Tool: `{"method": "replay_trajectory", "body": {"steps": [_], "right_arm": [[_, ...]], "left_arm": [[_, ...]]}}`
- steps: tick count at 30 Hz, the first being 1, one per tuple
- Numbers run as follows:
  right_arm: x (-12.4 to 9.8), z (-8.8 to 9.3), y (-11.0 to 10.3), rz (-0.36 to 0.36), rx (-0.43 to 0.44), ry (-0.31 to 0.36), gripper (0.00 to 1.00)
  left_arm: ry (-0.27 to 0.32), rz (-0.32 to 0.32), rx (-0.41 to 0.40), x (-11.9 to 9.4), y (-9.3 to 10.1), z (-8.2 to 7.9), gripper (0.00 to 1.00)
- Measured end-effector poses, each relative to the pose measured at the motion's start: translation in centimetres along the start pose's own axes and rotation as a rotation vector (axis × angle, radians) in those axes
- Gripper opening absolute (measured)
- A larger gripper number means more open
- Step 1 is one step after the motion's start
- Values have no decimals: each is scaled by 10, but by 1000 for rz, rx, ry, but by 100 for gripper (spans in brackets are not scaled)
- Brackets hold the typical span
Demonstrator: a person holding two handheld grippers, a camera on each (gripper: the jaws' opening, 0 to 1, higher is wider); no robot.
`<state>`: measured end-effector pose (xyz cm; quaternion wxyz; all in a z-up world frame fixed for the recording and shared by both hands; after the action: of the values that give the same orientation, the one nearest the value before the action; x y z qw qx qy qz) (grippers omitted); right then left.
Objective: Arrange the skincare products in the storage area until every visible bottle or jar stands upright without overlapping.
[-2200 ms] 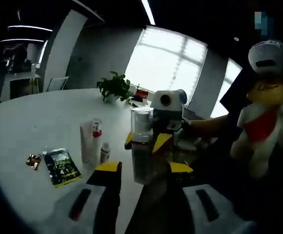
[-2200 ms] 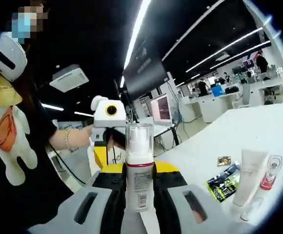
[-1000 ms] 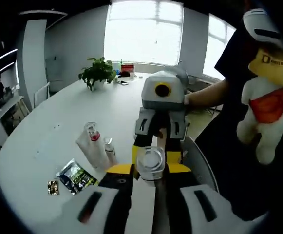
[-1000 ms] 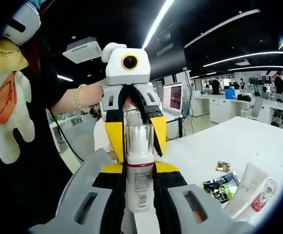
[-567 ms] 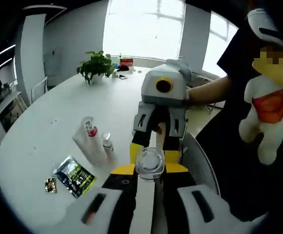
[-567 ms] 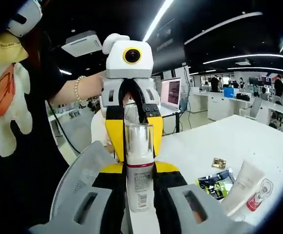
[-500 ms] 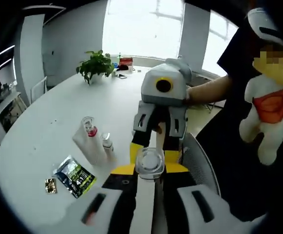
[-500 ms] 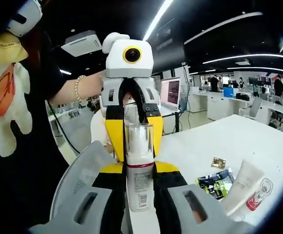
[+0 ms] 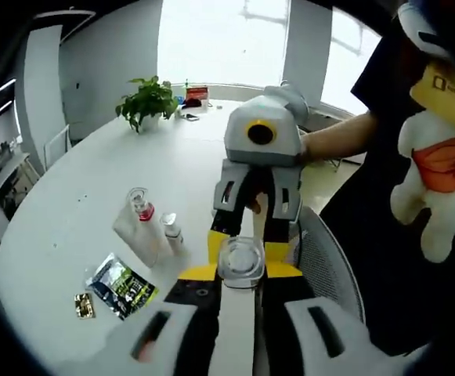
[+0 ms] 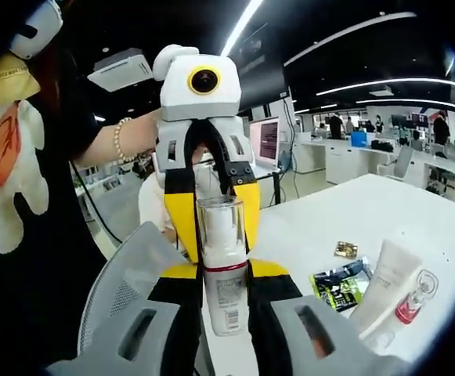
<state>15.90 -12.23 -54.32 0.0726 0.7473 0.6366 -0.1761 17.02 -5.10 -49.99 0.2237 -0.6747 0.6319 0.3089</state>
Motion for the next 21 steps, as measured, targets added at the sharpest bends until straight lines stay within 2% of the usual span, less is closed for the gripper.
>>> {"method": "replay_trajectory", "body": {"steps": [4,10,21], "right_arm": [[-1,3,4,21,11,0,22],[-2,10,6,60,-1,-35,23],[-4,22,10,94,33,-59,36]], "left_arm": [[2,-1,-1,2,-6,1,24],[-4,8,6,12,-9,2,24],[-27,2,30,23,-15,2,24]]}}
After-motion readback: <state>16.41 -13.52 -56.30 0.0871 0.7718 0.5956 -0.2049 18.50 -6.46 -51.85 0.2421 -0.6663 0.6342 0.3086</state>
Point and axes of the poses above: the point that each gripper's makers call its tool centre point, and the gripper's own axes: x roughly forward along the fingers, y roughly to its right, z roughly out of its underside, the point moved 6 cm from there along -x, roughly backward along the fingers, and after that the axes turned 5 degrees about -y, right-handed, at the moved point
